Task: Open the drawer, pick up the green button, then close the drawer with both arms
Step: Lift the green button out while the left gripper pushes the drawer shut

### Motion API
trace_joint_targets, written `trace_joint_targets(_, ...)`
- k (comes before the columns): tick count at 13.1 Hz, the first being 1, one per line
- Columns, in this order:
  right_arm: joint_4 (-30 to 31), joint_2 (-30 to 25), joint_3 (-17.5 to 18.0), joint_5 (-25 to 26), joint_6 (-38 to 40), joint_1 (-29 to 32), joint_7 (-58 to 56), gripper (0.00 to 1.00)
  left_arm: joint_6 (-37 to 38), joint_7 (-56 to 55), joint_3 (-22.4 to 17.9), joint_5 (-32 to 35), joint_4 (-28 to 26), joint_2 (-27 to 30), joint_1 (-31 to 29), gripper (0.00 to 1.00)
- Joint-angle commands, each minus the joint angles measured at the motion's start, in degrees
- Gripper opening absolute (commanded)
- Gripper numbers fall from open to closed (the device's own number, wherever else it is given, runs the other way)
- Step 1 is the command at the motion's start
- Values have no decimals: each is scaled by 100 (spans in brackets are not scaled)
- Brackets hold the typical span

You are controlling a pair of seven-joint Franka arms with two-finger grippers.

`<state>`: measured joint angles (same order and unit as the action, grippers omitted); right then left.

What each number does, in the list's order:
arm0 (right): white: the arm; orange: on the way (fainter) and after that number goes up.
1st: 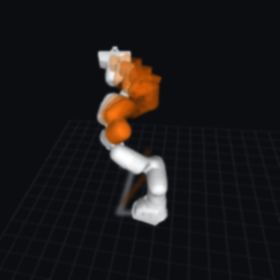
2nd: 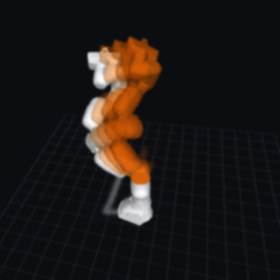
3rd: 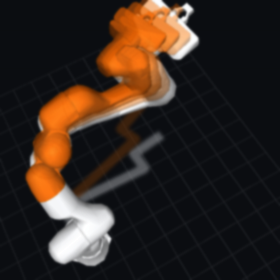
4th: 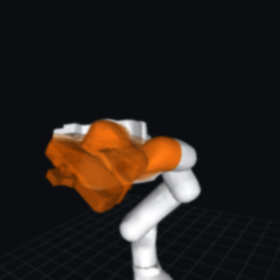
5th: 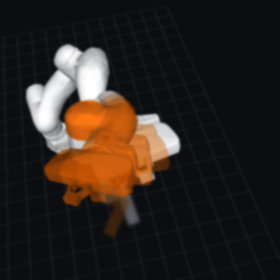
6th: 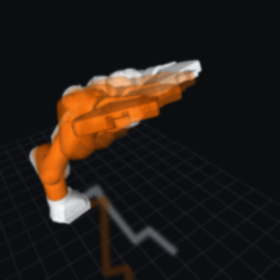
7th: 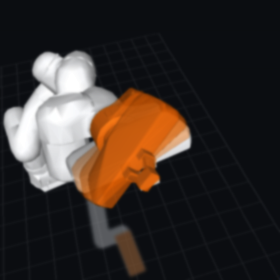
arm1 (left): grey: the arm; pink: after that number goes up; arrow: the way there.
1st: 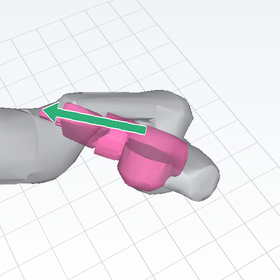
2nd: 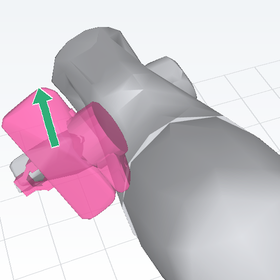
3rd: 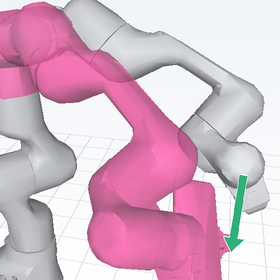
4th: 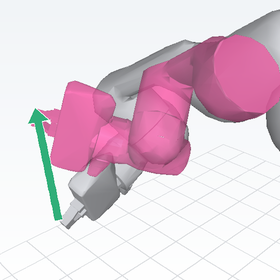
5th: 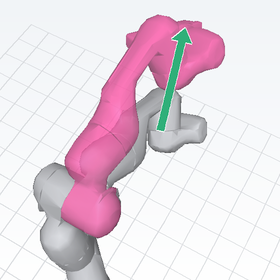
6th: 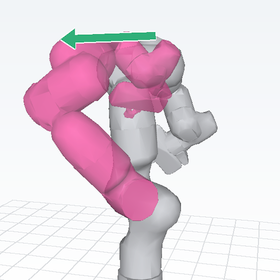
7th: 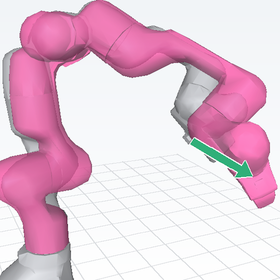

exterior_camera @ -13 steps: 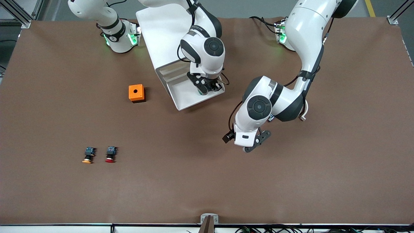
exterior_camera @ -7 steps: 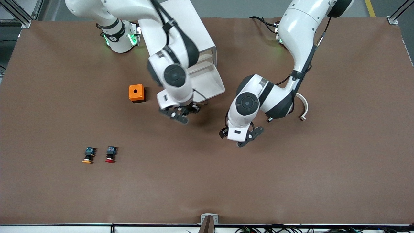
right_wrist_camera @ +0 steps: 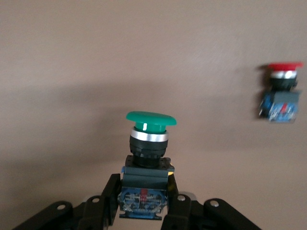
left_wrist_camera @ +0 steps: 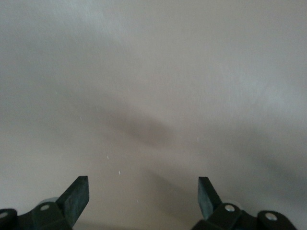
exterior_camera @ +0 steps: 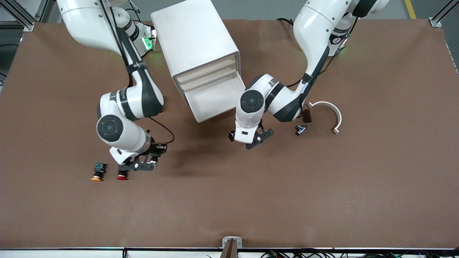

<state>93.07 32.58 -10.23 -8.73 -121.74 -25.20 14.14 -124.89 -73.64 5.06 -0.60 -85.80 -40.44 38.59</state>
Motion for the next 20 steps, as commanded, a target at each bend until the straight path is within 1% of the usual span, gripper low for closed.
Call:
trace_joint_targets(1,-61,433,118,203,-506,321,-411,1,-97,-168,-22,105,-68,-7,306,100)
trace_joint_targets(3,-52,670,126,529,-849,427,-412,1,-105,-168,-13,61,-68,-51,534,100)
trace_joint_targets(5,-52,837,118,556,-1061,489,-429,1,-105,-194,21,-35,-77,-78,684,100)
trace_joint_targets(8,-43,891,135,556,-1202,621,-640,1,-105,-203,118,-491,-95,-78,860,100)
trace_joint_targets(11,62,1005,144,513,-1491,604,-640,3,-105,-203,127,-1150,-130,-78,983,100)
trace_joint_targets(12,89,1040,144,512,-1614,604,-632,8,-105,-203,127,-1361,-130,-78,1018,100)
trace_joint_targets(13,80,1084,153,495,-1616,604,-553,40,-105,-203,136,-1572,-130,-78,1045,100)
trace_joint_targets(14,89,1084,153,469,-1607,578,-535,99,-105,-203,136,-1766,-130,-78,1045,100)
trace_joint_targets(17,45,1014,153,468,-1545,621,-587,100,-105,-185,145,-2320,-156,-95,1054,100)
trace_joint_targets(18,27,944,144,477,-1415,630,-596,100,-105,-185,145,-2556,-165,-113,1054,100)
trace_joint_targets(19,-68,874,135,477,-1118,656,-622,100,-105,-177,145,-2750,-174,-122,1054,100)
trace_joint_targets(20,-261,786,126,529,-662,674,-649,100,-105,-177,145,-2926,-191,-130,1054,100)
